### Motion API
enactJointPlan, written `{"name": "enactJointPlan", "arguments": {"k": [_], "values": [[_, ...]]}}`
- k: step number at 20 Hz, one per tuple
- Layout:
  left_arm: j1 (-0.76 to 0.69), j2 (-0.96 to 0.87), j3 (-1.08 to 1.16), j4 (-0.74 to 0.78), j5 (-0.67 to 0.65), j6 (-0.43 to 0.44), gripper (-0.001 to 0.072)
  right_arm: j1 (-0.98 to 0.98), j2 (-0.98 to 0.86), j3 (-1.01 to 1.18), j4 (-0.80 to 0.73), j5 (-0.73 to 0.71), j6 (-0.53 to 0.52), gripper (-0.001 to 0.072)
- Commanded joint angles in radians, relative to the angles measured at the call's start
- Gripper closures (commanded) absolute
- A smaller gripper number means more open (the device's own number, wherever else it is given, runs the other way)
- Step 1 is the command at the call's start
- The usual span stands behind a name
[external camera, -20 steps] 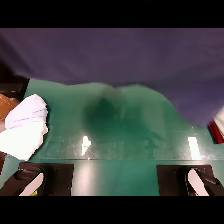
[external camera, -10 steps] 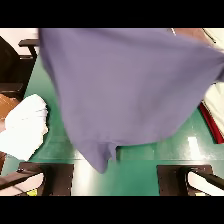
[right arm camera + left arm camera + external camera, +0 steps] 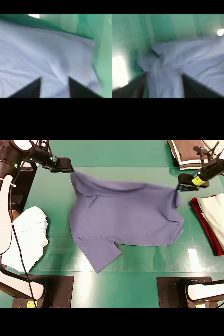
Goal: Fold the shirts.
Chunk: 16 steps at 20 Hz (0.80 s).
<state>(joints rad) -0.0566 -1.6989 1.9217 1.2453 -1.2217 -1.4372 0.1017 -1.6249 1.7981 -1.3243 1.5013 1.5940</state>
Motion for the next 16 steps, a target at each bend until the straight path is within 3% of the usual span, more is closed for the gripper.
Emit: {"name": "enactJointPlan", "arguments": {"k": [1, 4, 6, 11, 16], "values": [[0.032, -0.012, 0.023, 0.018, -0.106, -0.052, 0.0205, -0.042, -0.068, 0.097, 0.158, 0.011, -0.047, 0.0302], [0.072, 0.041, -0.009, 0.021, -0.246, -0.056, 0.0205, -0.092, 0.005, 0.029, 0.219, 0.050, -0.104, 0.0303], [0.072, 0.114, -0.124, 0.044, -0.248, -0.056, 0.0205, -0.116, 0.099, -0.107, 0.233, 0.040, -0.129, 0.0303], [0.071, 0.416, -0.725, 0.028, -0.061, -0.077, 0.0204, -0.153, 0.347, -0.473, 0.234, -0.026, -0.157, 0.0303], [0.071, 0.623, -1.212, -0.156, 0.097, -0.074, 0.0204, -0.153, 0.499, -0.660, 0.235, -0.108, -0.156, 0.0303]]}}
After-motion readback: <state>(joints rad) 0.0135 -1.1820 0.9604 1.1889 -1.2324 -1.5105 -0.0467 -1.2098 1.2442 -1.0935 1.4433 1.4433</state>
